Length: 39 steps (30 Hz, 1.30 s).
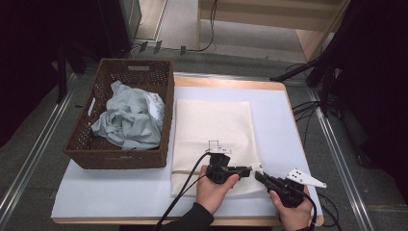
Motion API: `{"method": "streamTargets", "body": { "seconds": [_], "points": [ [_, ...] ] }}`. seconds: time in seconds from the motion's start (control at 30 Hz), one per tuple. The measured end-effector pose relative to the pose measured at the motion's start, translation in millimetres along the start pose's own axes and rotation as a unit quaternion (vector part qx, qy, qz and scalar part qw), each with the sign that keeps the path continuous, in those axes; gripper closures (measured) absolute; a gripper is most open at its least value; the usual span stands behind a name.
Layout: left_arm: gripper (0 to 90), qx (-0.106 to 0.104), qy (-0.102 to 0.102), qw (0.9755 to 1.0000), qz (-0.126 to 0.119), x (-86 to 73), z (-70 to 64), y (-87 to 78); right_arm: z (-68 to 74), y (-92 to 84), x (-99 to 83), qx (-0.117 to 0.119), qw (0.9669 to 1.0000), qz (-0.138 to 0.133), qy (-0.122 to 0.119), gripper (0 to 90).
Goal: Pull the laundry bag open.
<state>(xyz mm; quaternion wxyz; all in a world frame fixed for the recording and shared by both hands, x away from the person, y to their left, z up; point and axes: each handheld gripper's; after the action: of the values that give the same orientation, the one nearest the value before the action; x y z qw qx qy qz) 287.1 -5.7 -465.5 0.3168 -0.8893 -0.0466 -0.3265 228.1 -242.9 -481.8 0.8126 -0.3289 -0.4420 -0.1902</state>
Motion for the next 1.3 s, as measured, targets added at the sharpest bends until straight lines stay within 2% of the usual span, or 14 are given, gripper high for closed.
{"method": "streamTargets", "body": {
  "seconds": [0.13, 0.17, 0.27, 0.47, 0.57, 0.7, 0.93, 1.07, 1.2, 1.3],
  "points": [
    [82.5, -0.004, -0.007, 1.0, -0.002, 0.7, -0.2, 2.3, 0.0, -0.2, -0.1, 0.001, 1.0, -0.001, -0.001, 87.4],
    [86.8, -0.006, -0.006, 1.0, -0.001, 0.7, -0.6, 2.6, -0.4, -0.3, -0.1, 0.004, 1.0, -0.003, -0.004, 87.4],
    [87.6, -0.008, -0.001, 1.0, -0.002, 0.5, -0.9, 1.7, -0.1, -0.5, -0.1, 0.008, 1.0, -0.003, -0.004, 87.2],
    [87.9, -0.005, 0.012, 0.9999, -0.002, 0.1, -1.6, -0.8, -1.2, -1.8, 0.7, 0.025, 0.9994, -0.016, 0.019, 82.0],
    [88.0, -0.003, 0.014, 0.9999, -0.001, -0.1, -1.2, -1.9, -1.3, -2.4, 0.9, 0.029, 0.999, -0.022, 0.026, 82.8],
    [88.1, 0.002, 0.02, 0.9998, -0.003, -0.6, -1.4, -2.4, 1.6, -2.4, 1.9, 0.019, 0.9995, -0.018, 0.02, 87.5],
    [88.2, 0.002, 0.017, 0.9998, -0.003, -2.8, -0.4, -3.3, 9.8, -4.1, 4.3, 0.0, 0.9997, -0.023, 0.001, 88.3],
    [88.2, 0.0, 0.02, 0.9998, -0.001, -4.6, 1.2, -3.0, 10.7, -3.8, 4.1, -0.006, 0.9997, -0.022, -0.004, 88.4],
    [88.2, 0.01, 0.029, 0.9995, -0.002, -6.7, 0.8, -4.1, 12.3, -3.6, 3.8, -0.012, 0.9996, -0.023, -0.01, 88.4],
    [88.2, 0.01, 0.028, 0.9996, -0.005, -7.7, 1.0, -4.0, 14.0, -2.7, 3.8, -0.015, 0.9996, -0.023, -0.011, 88.5]
  ]
}}
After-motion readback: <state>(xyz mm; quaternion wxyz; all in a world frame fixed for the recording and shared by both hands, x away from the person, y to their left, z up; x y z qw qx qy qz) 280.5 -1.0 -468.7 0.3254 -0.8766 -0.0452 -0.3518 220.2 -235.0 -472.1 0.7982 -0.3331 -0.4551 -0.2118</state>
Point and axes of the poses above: each handheld gripper's, and its own axes: y roughly forward along the jaws, x roughly out of its top, z roughly to its left, and after that the axes turned 5 degrees about x, right-handed
